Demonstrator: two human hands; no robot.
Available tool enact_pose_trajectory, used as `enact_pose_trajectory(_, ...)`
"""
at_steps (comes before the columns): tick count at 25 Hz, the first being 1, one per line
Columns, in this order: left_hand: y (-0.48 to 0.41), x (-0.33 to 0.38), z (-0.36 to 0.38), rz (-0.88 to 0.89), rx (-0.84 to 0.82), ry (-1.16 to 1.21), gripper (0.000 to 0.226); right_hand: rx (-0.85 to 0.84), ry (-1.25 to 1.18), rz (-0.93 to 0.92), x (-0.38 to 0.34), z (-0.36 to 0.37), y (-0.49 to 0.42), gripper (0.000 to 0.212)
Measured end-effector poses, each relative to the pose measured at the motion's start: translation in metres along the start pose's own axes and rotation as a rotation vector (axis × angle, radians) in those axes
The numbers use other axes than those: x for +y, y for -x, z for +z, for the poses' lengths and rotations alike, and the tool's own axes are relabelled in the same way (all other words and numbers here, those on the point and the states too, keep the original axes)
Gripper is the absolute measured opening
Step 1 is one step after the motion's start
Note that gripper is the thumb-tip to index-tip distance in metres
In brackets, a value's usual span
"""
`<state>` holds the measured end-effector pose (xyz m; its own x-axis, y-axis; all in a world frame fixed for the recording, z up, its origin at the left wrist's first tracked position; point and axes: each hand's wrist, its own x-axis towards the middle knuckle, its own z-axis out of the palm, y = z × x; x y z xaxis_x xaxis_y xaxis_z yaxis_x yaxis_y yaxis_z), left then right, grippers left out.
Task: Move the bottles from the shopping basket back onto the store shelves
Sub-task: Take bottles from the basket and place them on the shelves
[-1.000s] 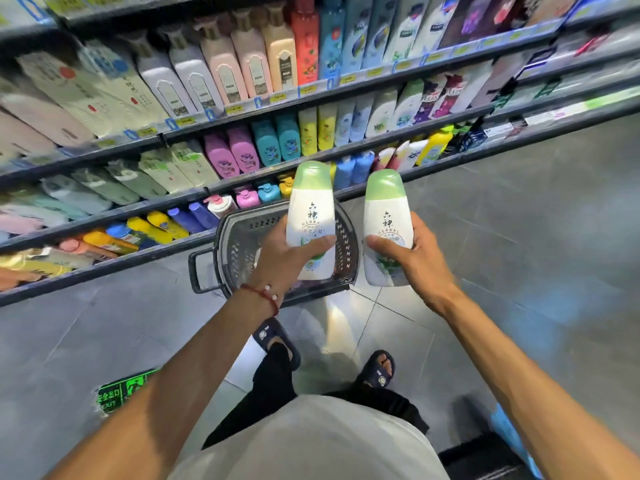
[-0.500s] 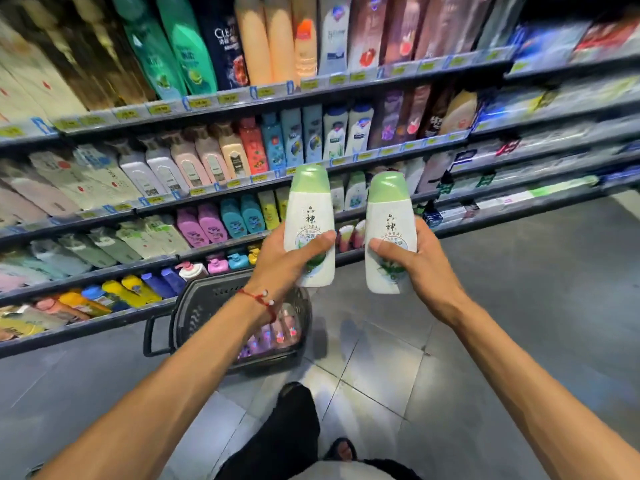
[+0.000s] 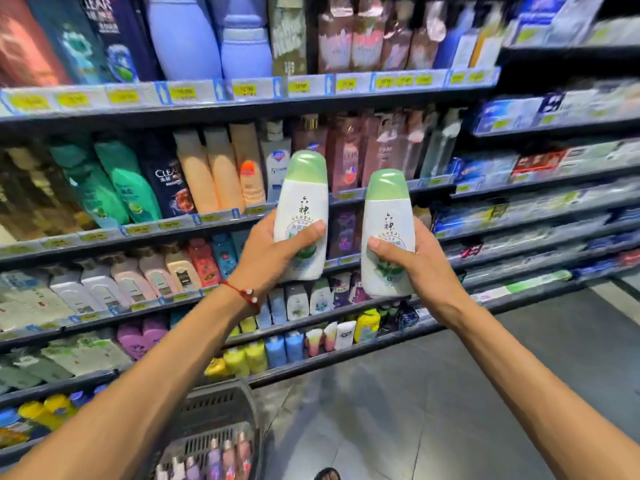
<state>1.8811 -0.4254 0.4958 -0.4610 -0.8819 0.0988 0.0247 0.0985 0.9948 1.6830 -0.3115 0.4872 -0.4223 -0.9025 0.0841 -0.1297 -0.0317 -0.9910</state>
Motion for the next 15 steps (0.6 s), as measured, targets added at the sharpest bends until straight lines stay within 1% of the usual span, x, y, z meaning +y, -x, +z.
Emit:
enact_pose_trajectory(3, -0.060, 0.021, 0.029, 0.056, 0.038, 0.030, 0.022, -0.032, 0.011, -0.069, -0.019, -0.032, -0.059, 0.060)
enact_pose_trajectory(7, -0.125, 0.050, 0.073, 0.118, 0.088, 0.020, 0.024, -0.057, -0.021, -0.148, -0.039, -0.076, -0.136, 0.075)
enact_pose_trajectory(8, -0.138, 0.057, 0.083, 0.127, 0.104, 0.020, 0.025, -0.078, -0.015, -0.166, -0.043, -0.086, -0.152, 0.074)
enact_pose_trajectory(10, -0.163, 0.068, 0.105, 0.144, 0.139, 0.013, 0.026, -0.114, 0.006, -0.220, -0.049, -0.106, -0.183, 0.068)
enact_pose_trajectory(13, -0.198, 0.091, 0.143, 0.187, 0.176, 0.016, 0.020, -0.133, 0.036, -0.310, -0.062, -0.143, -0.231, 0.061)
enact_pose_trajectory(15, -0.218, 0.108, 0.167, 0.216, 0.223, 0.031, 0.024, -0.209, 0.033, -0.356, -0.079, -0.167, -0.262, 0.050)
